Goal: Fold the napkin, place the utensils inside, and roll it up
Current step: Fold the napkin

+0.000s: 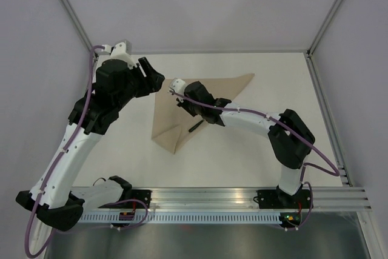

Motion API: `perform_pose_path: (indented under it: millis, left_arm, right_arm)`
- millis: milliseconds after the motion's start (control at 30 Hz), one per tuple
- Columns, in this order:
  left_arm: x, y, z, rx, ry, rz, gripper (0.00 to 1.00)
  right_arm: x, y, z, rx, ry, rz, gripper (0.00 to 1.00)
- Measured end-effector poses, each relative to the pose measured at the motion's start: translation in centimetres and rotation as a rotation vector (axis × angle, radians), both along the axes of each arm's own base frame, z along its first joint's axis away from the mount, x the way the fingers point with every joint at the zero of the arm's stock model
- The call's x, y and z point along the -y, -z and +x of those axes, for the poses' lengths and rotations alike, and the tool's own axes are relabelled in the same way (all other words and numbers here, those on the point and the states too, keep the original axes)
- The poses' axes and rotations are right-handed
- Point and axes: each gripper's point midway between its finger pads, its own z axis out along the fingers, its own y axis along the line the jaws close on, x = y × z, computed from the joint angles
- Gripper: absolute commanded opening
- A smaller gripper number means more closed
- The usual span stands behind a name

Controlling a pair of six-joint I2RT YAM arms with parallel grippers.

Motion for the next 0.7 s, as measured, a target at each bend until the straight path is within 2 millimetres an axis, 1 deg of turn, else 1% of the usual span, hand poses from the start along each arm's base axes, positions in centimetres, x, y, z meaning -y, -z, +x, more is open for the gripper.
perform_pose_path:
  millis: [67,100,133,200,233,300,400,467,600,633,700]
  left_arm:
    - [0.2,0.3,0.2,-0.001,0.002,0.000,0.67]
    - [0.2,0.4,0.3,-0.002,0.003,0.000,0.67]
    - [0.3,0.6,0.3,-0.003,0.006,-0.001,0.67]
    - [0.5,1.1,0.4,-0.009,0.012,0.000,0.67]
    - [0.6,1.3,0.4,-0.013,0.014,0.000,0.67]
    - [0.6,1.9,0.5,-0.023,0.016,0.006,0.68]
    - [0.6,2.1,0.4,-0.026,0.016,0.008,0.68]
    - [0.5,1.9,0.2,-0.022,0.016,0.005,0.68]
    - [0.2,1.4,-0.2,-0.006,0.016,-0.003,0.68]
    - [0.2,1.3,-0.2,-0.003,0.016,-0.005,0.68]
    - [0.1,1.2,-0.3,0.000,0.015,-0.006,0.68]
  right_arm:
    - [1.5,0.0,1.5,-0.005,0.037,0.003,0.17]
    - [2.0,0.1,1.9,-0.013,0.045,0.007,0.18]
    - [2.6,0.2,2.3,-0.022,0.059,0.010,0.22]
    - [3.6,0.5,2.8,-0.055,0.074,0.023,0.27]
    - [3.7,0.8,2.7,-0.077,0.071,0.029,0.31]
    - [3.0,1.1,1.9,-0.128,0.049,0.049,0.34]
    - [0.9,1.5,0.8,-0.198,-0.006,0.086,0.40]
    - [-0.3,2.1,-0.1,-0.239,-0.039,0.098,0.44]
    - [-1.5,4.5,-2.0,-0.314,-0.077,0.078,0.47]
    - [-1.9,5.1,-2.6,-0.332,-0.089,0.070,0.50]
    - [-2.4,6.4,-3.6,-0.372,-0.106,0.055,0.51]
